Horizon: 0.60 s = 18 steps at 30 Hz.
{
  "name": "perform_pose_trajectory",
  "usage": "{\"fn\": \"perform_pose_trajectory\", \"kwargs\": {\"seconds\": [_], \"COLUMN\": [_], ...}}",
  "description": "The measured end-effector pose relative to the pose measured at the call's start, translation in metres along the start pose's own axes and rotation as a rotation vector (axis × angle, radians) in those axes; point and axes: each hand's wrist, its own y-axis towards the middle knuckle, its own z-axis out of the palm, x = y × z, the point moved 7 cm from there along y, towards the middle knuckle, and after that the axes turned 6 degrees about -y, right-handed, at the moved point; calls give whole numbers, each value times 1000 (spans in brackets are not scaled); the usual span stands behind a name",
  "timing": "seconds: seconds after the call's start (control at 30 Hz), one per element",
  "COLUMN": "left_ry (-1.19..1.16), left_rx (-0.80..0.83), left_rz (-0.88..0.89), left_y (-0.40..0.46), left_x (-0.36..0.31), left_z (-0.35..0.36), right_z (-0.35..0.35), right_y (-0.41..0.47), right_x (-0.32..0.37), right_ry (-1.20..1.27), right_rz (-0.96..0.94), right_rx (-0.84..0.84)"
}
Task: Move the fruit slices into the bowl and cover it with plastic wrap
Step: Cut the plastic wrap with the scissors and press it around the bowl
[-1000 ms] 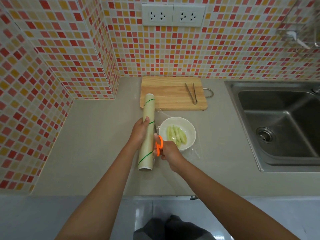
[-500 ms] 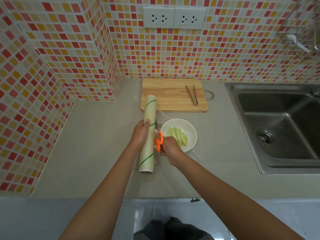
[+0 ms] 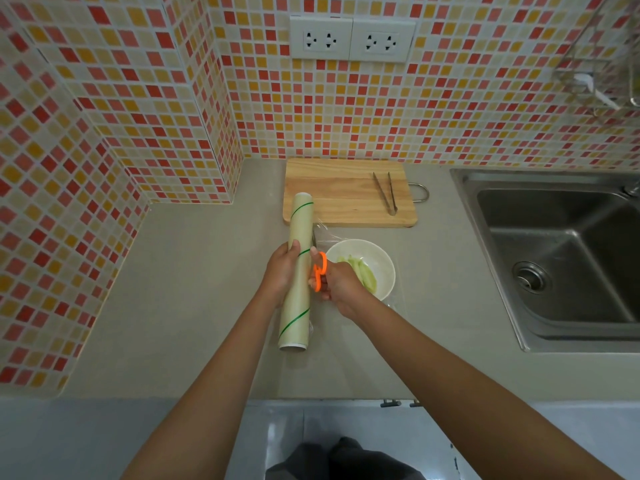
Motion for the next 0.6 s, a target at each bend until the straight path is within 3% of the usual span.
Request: {"fn": "perform_pose_trajectory", "kwargs": {"seconds": [0.6], "left_ry": [-41], "left_rx": [4], "left_rz": [-7], "left_y": [-5], "left_x": [-6], "left_z": [-1], "right_z": [-1], "right_y": [15], "right_x": [19], "right_ry": [7], "right_rz": [39], "right_rx": [22]}}
